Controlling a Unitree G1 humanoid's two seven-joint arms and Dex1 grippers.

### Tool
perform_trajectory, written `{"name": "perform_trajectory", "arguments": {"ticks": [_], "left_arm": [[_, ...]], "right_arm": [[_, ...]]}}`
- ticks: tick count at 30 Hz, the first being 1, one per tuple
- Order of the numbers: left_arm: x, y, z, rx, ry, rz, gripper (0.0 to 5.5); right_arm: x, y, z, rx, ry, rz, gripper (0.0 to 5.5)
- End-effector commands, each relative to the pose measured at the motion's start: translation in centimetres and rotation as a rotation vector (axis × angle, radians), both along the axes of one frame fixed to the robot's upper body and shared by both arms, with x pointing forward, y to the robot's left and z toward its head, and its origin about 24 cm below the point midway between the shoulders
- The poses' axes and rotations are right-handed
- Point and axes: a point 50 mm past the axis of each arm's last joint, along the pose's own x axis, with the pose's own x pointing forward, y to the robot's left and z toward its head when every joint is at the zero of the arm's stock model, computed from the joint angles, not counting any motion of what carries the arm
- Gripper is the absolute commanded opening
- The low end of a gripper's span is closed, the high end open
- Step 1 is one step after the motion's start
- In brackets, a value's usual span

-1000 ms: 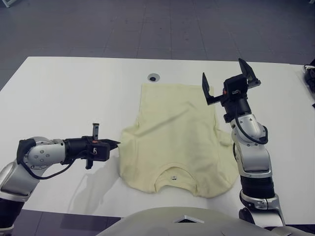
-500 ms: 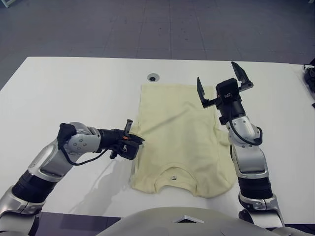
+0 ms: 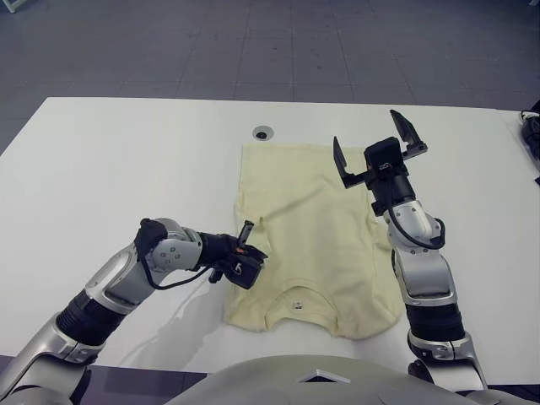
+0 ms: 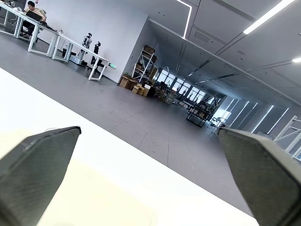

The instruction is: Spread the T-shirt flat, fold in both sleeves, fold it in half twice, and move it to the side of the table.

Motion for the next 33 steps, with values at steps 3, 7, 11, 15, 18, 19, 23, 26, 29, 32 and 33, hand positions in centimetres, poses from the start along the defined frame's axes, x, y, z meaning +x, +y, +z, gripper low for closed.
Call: {"name": "perform_trajectory", "arguments": {"ticks": [3, 7, 11, 15, 18, 19, 23, 26, 29, 32, 33], "left_arm": [[0.7, -0.7, 0.1, -0.067, 0.005, 0.065, 0.55], [0.9, -1.4, -0.5, -0.120, 0.032, 0.127, 1.23], [1.0, -1.4, -0.4, -0.188, 0.051, 0.198, 1.93], [1.1, -0.9, -0.2, -0.219, 0.053, 0.245, 2.61], [2.4, -0.4, 0.8, -0.355, -0.001, 0.382, 3.08], [3.0, 0.0, 1.3, -0.416, -0.016, 0.450, 3.23], [5.8, 1.5, 3.9, -0.841, -0.058, 0.699, 4.01], [7.1, 2.5, 4.6, -1.088, -0.077, 0.873, 4.47], [7.9, 2.2, 3.9, -1.264, -0.005, 1.023, 4.95], [7.7, 1.4, 3.6, -1.288, 0.000, 1.017, 5.39], [7.7, 1.5, 3.6, -1.295, -0.011, 1.023, 5.39]], "right_arm": [[-0.2, 0.4, -0.1, -0.029, -0.001, 0.022, 5.40], [-0.2, 0.4, -0.1, -0.031, 0.001, 0.023, 5.40], [-0.2, 0.2, 0.0, -0.028, 0.004, 0.017, 5.40], [0.0, -0.7, 0.2, -0.002, 0.015, -0.012, 5.40], [0.3, -1.4, 0.5, 0.038, 0.021, -0.021, 5.40], [0.4, -1.8, 0.7, 0.058, 0.026, -0.025, 5.40], [-0.6, -4.7, 1.3, -0.022, 0.128, 0.060, 5.40], [-2.1, -7.4, 1.1, -0.195, 0.232, 0.142, 5.40], [-3.9, -11.6, 0.7, -0.392, 0.362, 0.126, 5.40], [-6.1, -14.0, 0.3, -0.493, 0.505, 0.203, 5.40], [-6.7, -14.5, 0.0, -0.520, 0.557, 0.238, 5.40]]}}
